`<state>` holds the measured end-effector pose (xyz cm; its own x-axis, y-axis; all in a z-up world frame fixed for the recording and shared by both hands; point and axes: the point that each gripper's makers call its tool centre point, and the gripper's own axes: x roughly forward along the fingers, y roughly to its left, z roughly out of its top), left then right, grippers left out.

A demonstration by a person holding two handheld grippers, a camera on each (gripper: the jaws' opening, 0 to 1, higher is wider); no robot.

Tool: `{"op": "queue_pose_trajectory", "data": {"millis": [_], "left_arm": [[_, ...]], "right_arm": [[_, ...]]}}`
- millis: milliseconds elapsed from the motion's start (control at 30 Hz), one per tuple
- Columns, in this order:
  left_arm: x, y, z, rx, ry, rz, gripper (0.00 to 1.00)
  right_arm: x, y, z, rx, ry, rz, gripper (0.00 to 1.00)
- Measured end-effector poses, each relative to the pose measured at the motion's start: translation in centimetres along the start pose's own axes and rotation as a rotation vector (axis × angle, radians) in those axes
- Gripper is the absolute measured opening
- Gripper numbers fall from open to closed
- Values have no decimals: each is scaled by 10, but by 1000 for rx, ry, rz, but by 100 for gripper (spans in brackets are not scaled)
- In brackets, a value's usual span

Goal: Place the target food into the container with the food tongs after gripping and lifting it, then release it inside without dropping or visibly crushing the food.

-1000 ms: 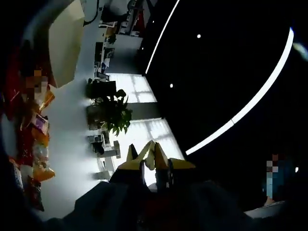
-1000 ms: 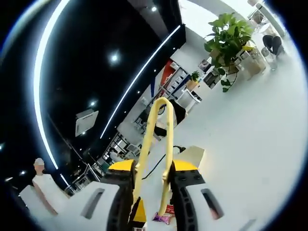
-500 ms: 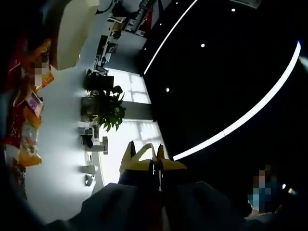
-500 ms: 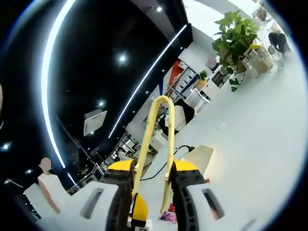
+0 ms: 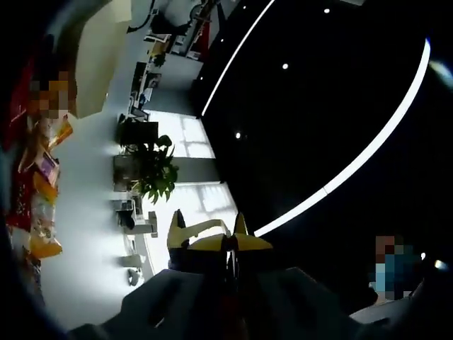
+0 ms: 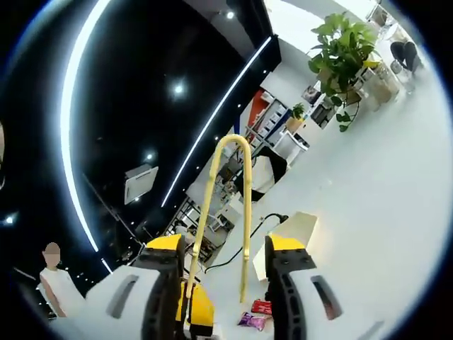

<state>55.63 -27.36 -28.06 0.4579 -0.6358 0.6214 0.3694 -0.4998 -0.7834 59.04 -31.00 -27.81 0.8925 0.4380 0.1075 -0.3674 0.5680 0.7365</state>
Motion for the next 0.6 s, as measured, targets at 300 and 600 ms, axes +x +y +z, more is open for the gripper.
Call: {"op": "queue_pose_trajectory", "data": {"millis": [300, 600], "left_arm": [[0, -4, -6, 53, 24, -4, 2], [-3, 1, -11, 64, 48, 20, 2]], "right_arm": [[-1, -6, 0, 42, -14, -21, 55], [-5, 3, 6, -1, -23, 20, 30]]}}
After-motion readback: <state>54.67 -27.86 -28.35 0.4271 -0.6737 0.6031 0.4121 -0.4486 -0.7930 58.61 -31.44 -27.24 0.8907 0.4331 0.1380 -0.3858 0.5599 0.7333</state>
